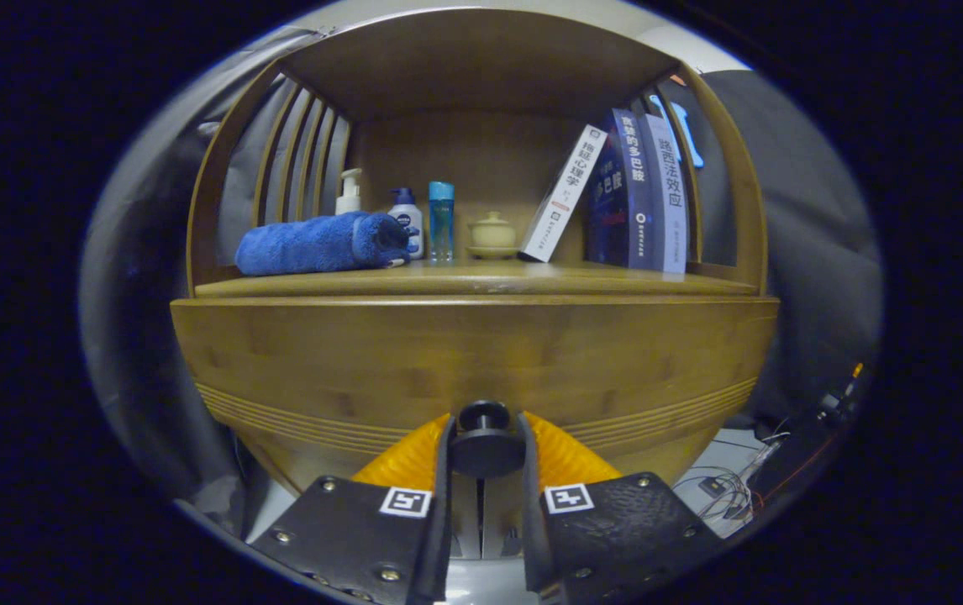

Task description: Pull open the drawer, take out the items inside it, and place them on the countertop above the cabinet.

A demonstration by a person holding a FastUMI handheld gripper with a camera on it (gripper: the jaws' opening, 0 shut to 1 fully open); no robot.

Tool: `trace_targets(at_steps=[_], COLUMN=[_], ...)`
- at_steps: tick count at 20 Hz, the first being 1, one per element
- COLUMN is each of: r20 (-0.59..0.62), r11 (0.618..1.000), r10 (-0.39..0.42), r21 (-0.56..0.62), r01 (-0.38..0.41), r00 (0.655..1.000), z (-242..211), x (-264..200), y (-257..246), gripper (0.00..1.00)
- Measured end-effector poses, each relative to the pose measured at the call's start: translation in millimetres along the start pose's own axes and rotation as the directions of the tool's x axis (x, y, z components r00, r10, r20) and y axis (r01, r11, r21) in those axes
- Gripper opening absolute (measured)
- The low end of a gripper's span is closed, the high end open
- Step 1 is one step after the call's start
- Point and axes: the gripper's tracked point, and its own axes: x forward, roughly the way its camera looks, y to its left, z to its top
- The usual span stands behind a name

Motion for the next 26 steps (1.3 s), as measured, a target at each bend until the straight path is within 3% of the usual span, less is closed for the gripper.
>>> trace_targets(at_steps=[17,19,20,21,22,24,26], r20=[-0.028,-0.028,0.054,0.134,0.198,0.230,0.143], r11=[0.999,0.999,0.998,0.994,0.988,0.994,0.997], r10=[0.039,0.033,-0.026,-0.071,-0.145,-0.107,-0.037], r21=[-0.004,0.031,0.065,0.093,0.080,0.050,0.065], r01=[-0.039,-0.032,0.022,0.059,0.131,0.098,0.028], r00=[0.999,0.999,0.998,0.988,0.969,0.967,0.989], z=[-36.6,-37.7,-12.1,2.8,13.8,29.5,3.2], x=[-148.8,-165.6,-199.0,-182.6,-199.6,-213.1,-200.0], y=[-4.0,-4.9,-16.7,-27.3,-38.5,-30.7,-13.3], gripper=[0.35,0.35,0.35,0.18,0.01,0.03,0.08])
